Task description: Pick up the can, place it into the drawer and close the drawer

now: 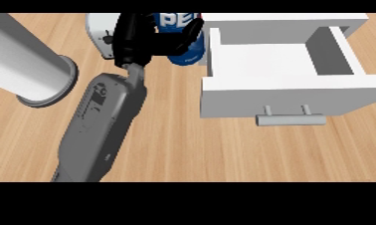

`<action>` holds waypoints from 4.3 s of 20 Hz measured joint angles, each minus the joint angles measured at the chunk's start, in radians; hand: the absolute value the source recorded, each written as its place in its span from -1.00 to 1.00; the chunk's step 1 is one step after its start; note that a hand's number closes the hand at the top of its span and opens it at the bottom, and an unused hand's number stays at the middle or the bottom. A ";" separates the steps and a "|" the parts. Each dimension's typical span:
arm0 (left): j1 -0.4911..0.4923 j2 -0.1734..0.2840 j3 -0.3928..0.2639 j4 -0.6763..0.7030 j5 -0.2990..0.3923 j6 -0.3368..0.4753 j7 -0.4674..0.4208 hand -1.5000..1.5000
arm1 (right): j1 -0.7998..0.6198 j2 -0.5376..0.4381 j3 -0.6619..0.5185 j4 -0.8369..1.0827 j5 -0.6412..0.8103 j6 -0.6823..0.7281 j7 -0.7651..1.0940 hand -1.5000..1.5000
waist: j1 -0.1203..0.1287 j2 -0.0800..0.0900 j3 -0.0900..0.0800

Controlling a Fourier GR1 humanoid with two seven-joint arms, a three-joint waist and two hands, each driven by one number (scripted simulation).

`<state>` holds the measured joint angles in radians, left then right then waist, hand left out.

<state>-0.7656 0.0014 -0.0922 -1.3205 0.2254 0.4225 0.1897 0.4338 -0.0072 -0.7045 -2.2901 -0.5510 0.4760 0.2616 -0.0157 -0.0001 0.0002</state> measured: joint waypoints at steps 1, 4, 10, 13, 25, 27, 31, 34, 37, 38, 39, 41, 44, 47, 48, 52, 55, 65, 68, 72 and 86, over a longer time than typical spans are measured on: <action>-0.031 0.000 -0.013 0.014 0.007 0.027 0.014 1.00 | -0.013 -0.007 0.001 0.010 0.003 -0.004 0.004 -1.00 | 0.000 0.000 0.000; -0.104 -0.001 -0.025 0.074 0.023 0.065 0.013 1.00 | 0.007 -0.008 -0.005 -0.005 -0.016 0.003 0.009 -1.00 | -0.004 0.000 0.000; -0.240 0.000 -0.040 0.204 0.060 0.111 -0.009 1.00 | -0.007 -0.010 0.003 0.004 -0.007 -0.004 0.010 -1.00 | -0.006 0.002 0.000; -0.301 -0.001 -0.055 0.261 0.086 0.133 -0.014 1.00 | -0.018 -0.016 0.002 0.016 -0.005 -0.005 0.011 -1.00 | -0.007 0.002 0.000; -0.519 -0.001 -0.141 0.547 0.272 0.204 -0.134 1.00 | -0.058 -0.025 0.021 0.020 0.008 -0.009 0.022 -1.00 | -0.036 0.009 0.001; -0.553 -0.001 -0.167 0.590 0.315 0.220 -0.153 1.00 | -0.066 -0.016 0.038 0.017 0.026 -0.013 0.020 -1.00 | -0.042 0.010 0.001; -0.579 -0.001 -0.221 0.656 0.394 0.228 -0.200 1.00 | -0.074 -0.017 0.043 0.017 0.031 -0.018 0.021 -1.00 | -0.050 0.012 0.001; -0.615 -0.001 -0.253 0.709 0.437 0.239 -0.212 1.00 | -0.062 -0.017 0.031 0.022 0.015 -0.001 0.013 -1.00 | -0.058 0.012 0.001; -0.617 -0.001 -0.285 0.744 0.481 0.237 -0.235 1.00 | -0.072 -0.032 0.029 0.002 -0.005 -0.024 0.046 -1.00 | -0.058 0.013 0.001; -0.629 -0.001 -0.297 0.753 0.497 0.248 -0.232 1.00 | -0.072 -0.032 0.031 0.003 -0.003 -0.019 0.046 -1.00 | -0.061 0.014 0.001; -0.628 -0.001 -0.322 0.747 0.515 0.263 -0.235 1.00 | -0.079 -0.028 0.039 0.001 0.010 -0.022 0.048 -1.00 | -0.062 0.014 0.002; -0.637 -0.001 -0.345 0.769 0.540 0.271 -0.239 1.00 | -0.085 -0.032 0.034 0.010 0.006 -0.023 0.048 -1.00 | -0.064 0.014 0.002; -0.641 -0.001 -0.374 0.808 0.564 0.271 -0.260 -1.00 | -0.087 -0.017 0.045 0.018 0.023 -0.013 0.037 -1.00 | -0.068 0.017 0.002; -0.647 -0.001 -0.414 0.824 0.588 0.292 -0.261 -1.00 | -0.086 -0.020 0.040 0.007 0.016 -0.012 0.040 -1.00 | -0.071 0.016 0.002; -0.648 -0.001 -0.421 0.830 0.599 0.299 -0.265 -1.00 | -0.088 -0.021 0.040 0.009 0.014 -0.011 0.041 -1.00 | -0.074 0.017 0.002; -0.641 -0.001 -0.451 0.858 0.630 0.320 -0.288 -1.00 | -0.095 -0.016 0.051 -0.004 0.027 -0.015 0.048 -1.00 | -0.078 0.020 0.002; -0.632 -0.001 -0.476 0.855 0.657 0.340 -0.304 -1.00 | -0.096 -0.022 0.044 -0.011 0.013 -0.024 0.062 -1.00 | -0.079 0.019 0.002; -0.618 -0.001 -0.515 0.860 0.740 0.365 -0.371 -1.00 | -0.113 -0.020 0.052 -0.026 0.042 -0.024 0.045 -1.00 | -0.082 0.022 0.002; -0.620 -0.001 -0.514 0.854 0.756 0.361 -0.388 -1.00 | -0.132 -0.052 0.027 -0.040 0.106 0.006 -0.017 -1.00 | -0.076 0.021 0.002; -0.628 -0.001 -0.507 0.853 0.777 0.349 -0.420 -1.00 | -0.179 -0.085 0.037 -0.055 0.197 0.037 -0.085 -1.00 | -0.065 0.022 0.001; -0.656 -0.001 -0.502 0.827 0.825 0.369 -0.477 -1.00 | -0.380 -0.078 0.339 -0.086 0.791 0.000 -0.173 -1.00 | -0.003 0.016 0.000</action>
<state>-1.4212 0.0000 -0.5939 -0.4932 1.0500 0.7911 -0.2874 0.0538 -0.0851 -0.3659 -2.3758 0.2405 0.4755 0.0885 -0.0187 0.0155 0.0003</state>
